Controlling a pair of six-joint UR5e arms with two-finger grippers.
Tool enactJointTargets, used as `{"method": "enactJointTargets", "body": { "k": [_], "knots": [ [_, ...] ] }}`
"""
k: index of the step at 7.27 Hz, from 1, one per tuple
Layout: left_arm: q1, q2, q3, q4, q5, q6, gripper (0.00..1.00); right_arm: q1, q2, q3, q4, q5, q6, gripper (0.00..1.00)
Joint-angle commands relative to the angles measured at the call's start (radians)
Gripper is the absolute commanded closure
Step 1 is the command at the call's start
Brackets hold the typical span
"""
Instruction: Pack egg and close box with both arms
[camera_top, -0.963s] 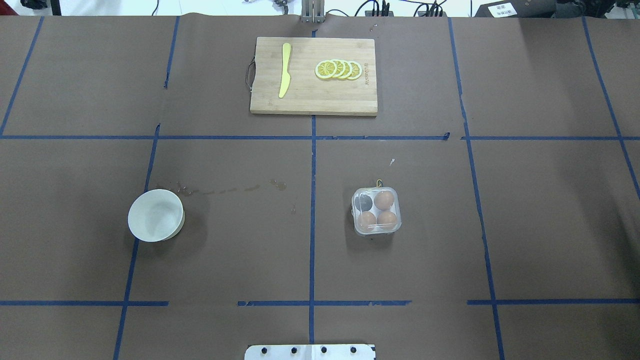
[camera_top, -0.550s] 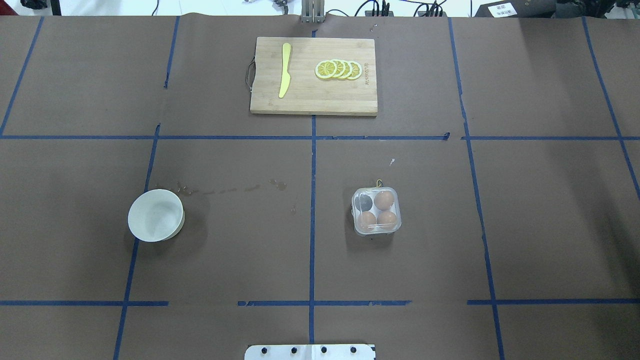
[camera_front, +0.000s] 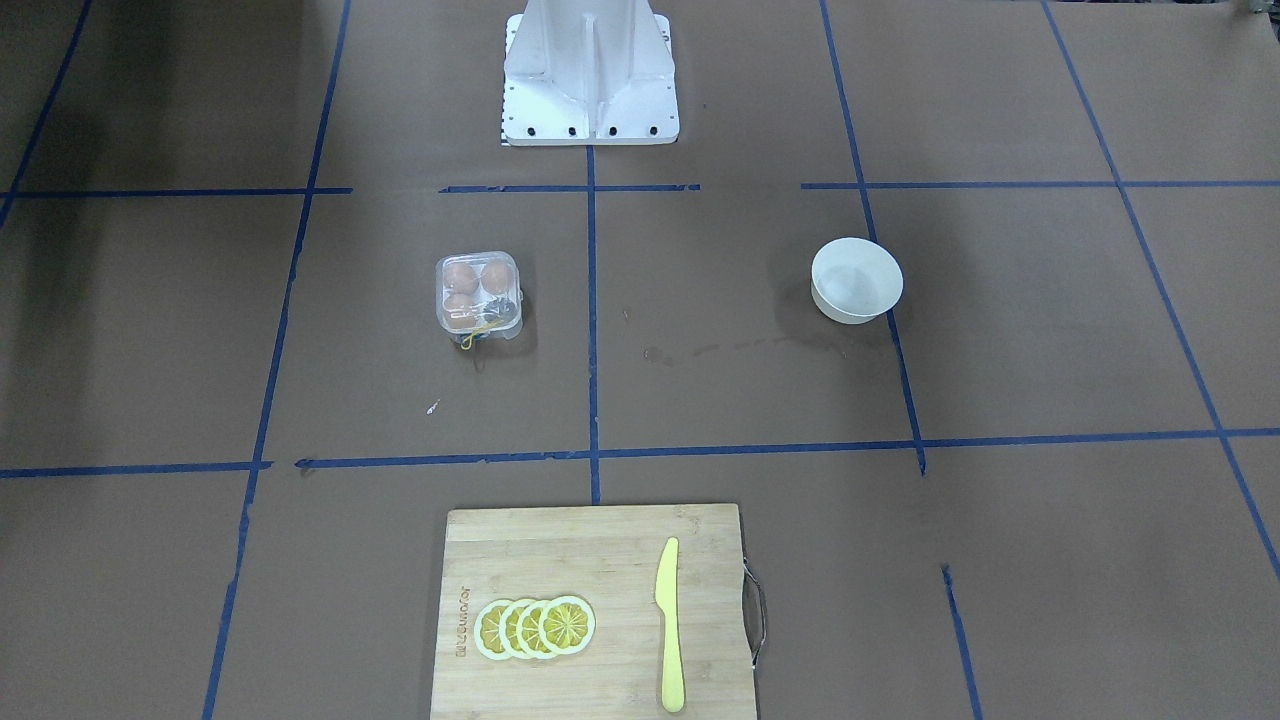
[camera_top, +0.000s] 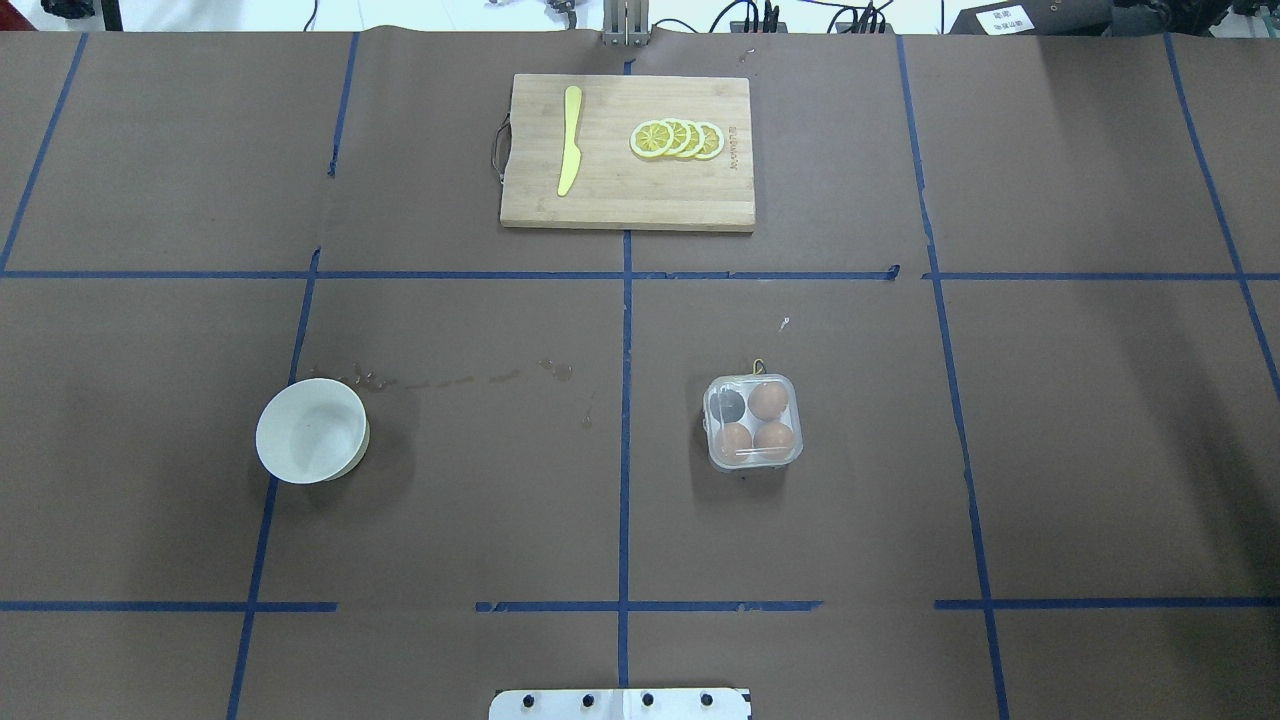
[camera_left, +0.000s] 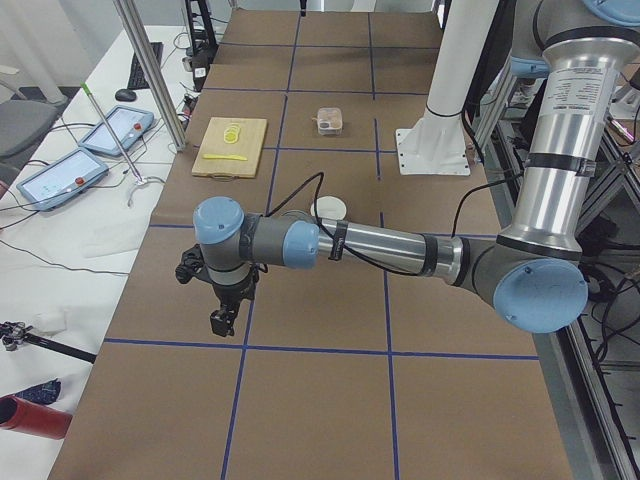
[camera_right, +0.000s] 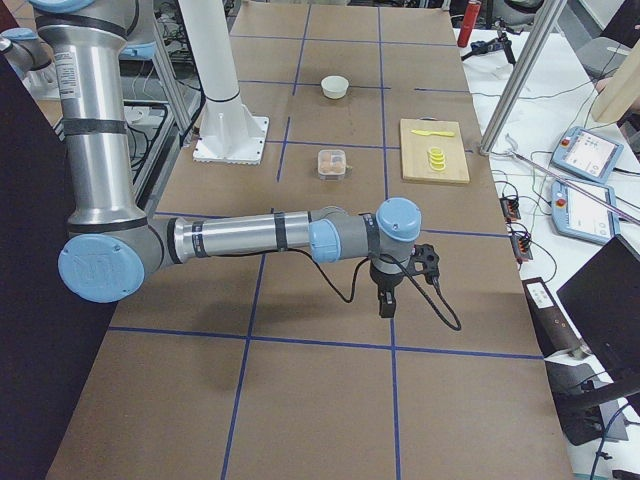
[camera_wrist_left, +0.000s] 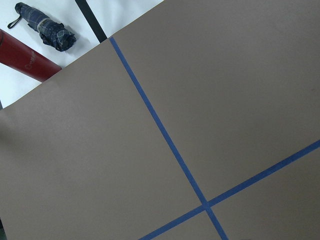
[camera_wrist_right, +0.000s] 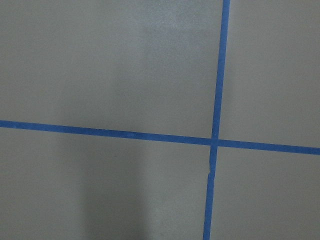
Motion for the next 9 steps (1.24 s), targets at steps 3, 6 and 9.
{"method": "enactJointTargets", "body": {
  "k": [3, 6, 9],
  "knots": [
    [0.002, 0.030, -0.007, 0.018, -0.026, -0.173, 0.00, 0.000, -0.001, -0.001, -0.015, 0.064, 0.011, 0.00],
    [0.002, 0.042, -0.027, 0.004, -0.032, -0.167, 0.00, -0.001, -0.001, -0.004, -0.009, 0.059, 0.014, 0.00],
    [0.005, 0.031, -0.044, 0.006, -0.046, -0.167, 0.00, 0.000, -0.003, 0.008, -0.007, 0.056, 0.013, 0.00]
  ]
}}
